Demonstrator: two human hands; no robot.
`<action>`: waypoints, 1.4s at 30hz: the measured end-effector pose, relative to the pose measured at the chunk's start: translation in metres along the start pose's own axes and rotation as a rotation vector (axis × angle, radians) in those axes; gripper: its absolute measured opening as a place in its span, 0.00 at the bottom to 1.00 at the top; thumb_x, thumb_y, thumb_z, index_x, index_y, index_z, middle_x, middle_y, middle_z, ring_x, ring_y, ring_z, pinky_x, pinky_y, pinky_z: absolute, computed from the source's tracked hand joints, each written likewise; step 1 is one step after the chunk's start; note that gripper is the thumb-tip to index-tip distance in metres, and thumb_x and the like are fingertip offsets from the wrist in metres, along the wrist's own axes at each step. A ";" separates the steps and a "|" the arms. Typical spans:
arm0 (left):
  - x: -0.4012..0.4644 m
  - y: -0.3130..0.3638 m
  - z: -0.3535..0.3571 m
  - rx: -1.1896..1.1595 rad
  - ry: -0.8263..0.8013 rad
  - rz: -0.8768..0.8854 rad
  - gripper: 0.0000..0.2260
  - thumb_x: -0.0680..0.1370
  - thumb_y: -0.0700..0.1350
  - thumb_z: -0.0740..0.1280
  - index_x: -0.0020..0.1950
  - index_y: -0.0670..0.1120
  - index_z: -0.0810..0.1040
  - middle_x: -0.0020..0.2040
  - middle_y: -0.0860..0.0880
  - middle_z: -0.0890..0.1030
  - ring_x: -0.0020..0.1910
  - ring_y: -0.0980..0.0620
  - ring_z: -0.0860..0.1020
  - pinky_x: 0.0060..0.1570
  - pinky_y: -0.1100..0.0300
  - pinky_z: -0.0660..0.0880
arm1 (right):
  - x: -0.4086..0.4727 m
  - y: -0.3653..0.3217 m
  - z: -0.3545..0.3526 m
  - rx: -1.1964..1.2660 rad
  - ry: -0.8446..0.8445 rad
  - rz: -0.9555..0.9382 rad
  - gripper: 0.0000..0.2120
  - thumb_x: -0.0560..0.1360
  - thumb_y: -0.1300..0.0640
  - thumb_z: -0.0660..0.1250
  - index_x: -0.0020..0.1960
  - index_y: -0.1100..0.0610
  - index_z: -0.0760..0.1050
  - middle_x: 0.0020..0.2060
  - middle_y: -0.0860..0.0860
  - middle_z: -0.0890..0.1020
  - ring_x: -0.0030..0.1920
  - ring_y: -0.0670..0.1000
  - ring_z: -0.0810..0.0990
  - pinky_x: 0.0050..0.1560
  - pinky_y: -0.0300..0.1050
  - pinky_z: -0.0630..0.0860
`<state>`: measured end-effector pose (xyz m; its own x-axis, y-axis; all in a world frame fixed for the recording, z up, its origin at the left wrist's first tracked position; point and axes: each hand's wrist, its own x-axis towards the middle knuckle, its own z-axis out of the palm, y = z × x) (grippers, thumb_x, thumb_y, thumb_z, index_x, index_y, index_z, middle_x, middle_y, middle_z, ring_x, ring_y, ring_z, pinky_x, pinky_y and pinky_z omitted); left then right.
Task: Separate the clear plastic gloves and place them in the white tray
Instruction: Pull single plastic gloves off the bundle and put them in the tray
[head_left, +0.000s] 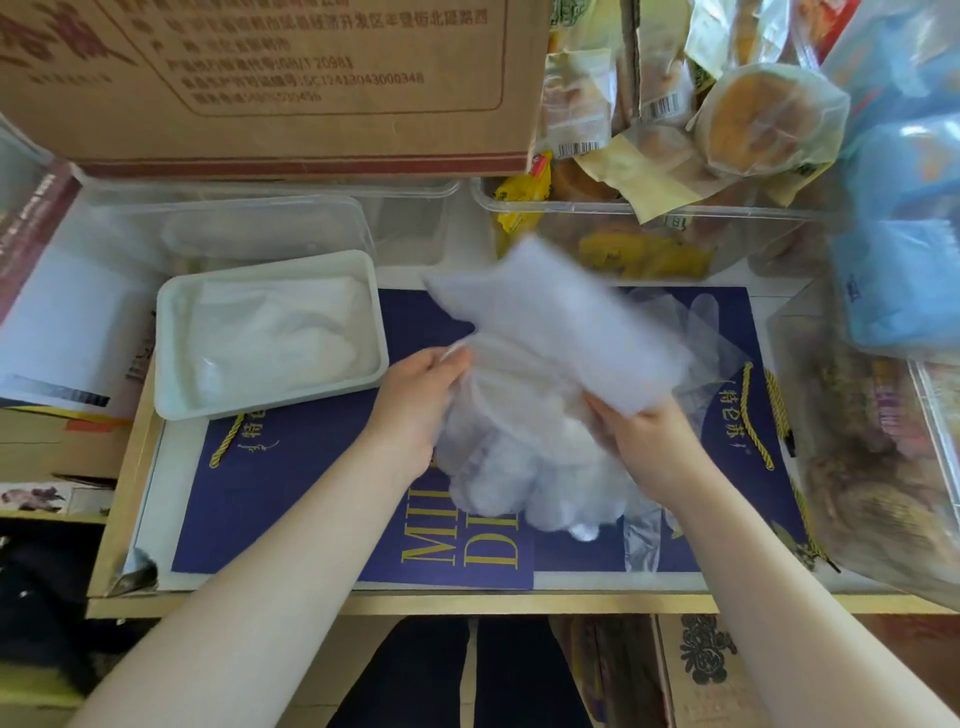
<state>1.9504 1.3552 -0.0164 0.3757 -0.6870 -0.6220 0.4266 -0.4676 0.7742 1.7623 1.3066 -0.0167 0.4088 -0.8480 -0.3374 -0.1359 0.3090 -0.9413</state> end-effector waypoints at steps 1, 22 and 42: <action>0.000 0.003 -0.001 -0.003 0.012 -0.032 0.07 0.79 0.40 0.63 0.40 0.45 0.75 0.31 0.48 0.80 0.35 0.50 0.77 0.31 0.64 0.73 | -0.002 -0.003 0.001 -0.020 -0.099 -0.069 0.16 0.74 0.73 0.62 0.37 0.55 0.78 0.29 0.42 0.79 0.32 0.39 0.77 0.36 0.30 0.73; -0.015 0.003 -0.017 0.371 -0.179 0.361 0.15 0.74 0.40 0.70 0.53 0.58 0.74 0.50 0.55 0.80 0.50 0.56 0.80 0.52 0.56 0.76 | 0.016 -0.010 0.027 -0.161 -0.126 0.075 0.08 0.76 0.58 0.65 0.51 0.62 0.75 0.39 0.57 0.80 0.39 0.53 0.78 0.40 0.48 0.74; -0.013 0.006 -0.039 0.412 -0.166 0.432 0.05 0.79 0.44 0.64 0.45 0.50 0.78 0.38 0.56 0.81 0.38 0.61 0.76 0.40 0.67 0.71 | 0.021 -0.024 0.059 -0.789 -0.303 -0.354 0.15 0.74 0.52 0.67 0.36 0.54 0.63 0.25 0.46 0.64 0.28 0.45 0.65 0.30 0.39 0.61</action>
<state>1.9801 1.3827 -0.0087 0.2969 -0.9240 -0.2409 -0.1008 -0.2812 0.9543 1.8278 1.3065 -0.0004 0.7484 -0.6532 -0.1155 -0.4890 -0.4257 -0.7613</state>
